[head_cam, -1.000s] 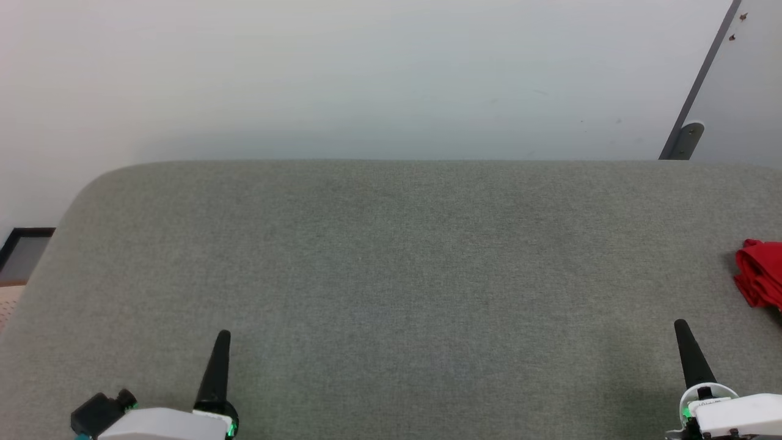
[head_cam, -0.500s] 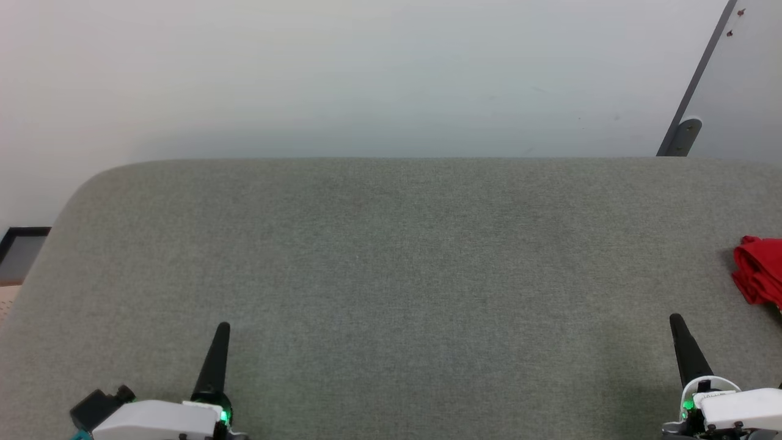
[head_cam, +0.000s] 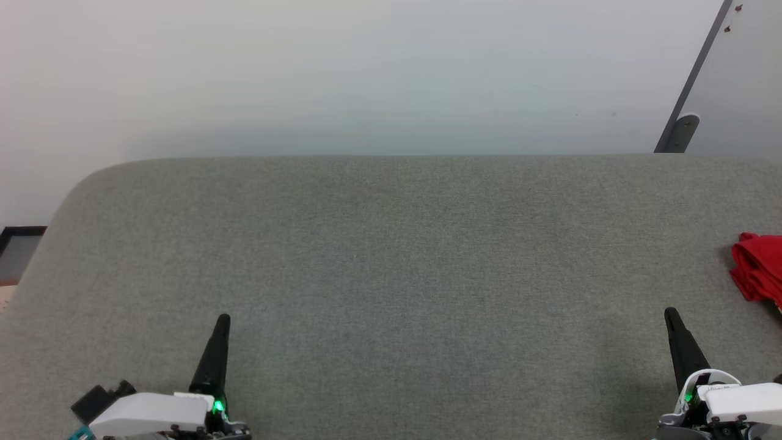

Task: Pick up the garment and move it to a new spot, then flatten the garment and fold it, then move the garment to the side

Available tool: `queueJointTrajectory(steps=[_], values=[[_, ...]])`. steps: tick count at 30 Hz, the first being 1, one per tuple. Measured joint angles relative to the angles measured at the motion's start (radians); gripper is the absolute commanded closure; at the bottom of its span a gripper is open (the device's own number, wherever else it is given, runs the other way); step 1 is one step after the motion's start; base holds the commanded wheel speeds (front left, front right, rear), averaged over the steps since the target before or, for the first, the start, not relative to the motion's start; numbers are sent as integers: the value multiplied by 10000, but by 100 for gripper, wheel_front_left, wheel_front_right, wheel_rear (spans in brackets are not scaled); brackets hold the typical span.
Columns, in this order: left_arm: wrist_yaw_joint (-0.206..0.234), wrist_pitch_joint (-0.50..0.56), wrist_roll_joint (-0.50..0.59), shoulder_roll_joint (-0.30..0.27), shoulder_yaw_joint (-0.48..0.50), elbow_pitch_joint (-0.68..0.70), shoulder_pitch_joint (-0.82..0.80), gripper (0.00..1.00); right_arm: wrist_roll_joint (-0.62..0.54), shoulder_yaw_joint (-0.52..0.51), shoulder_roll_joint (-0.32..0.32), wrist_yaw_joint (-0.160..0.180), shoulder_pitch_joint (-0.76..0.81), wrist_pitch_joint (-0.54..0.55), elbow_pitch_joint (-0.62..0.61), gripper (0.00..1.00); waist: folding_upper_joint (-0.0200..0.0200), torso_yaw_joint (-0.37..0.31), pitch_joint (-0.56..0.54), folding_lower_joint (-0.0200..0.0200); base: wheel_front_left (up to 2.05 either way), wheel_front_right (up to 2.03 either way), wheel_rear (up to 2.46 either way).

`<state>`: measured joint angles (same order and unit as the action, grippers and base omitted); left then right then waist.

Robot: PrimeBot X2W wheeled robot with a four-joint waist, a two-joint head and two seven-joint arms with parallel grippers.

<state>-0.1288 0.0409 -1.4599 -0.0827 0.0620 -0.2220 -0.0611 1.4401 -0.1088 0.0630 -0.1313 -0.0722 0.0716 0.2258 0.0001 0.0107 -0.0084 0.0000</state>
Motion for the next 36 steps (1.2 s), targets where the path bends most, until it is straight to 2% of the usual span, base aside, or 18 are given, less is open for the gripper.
queueJointTrajectory(steps=[26,36], values=[[0,525,-1691,127,249,-221,-413,100,1657,-52,-107,0,-292,433,198,100,0,-105,113,0,0,0,0],[0,552,-1728,150,282,-230,-423,100,1709,-54,-113,0,-361,431,199,100,0,-107,116,0,0,0,0]])
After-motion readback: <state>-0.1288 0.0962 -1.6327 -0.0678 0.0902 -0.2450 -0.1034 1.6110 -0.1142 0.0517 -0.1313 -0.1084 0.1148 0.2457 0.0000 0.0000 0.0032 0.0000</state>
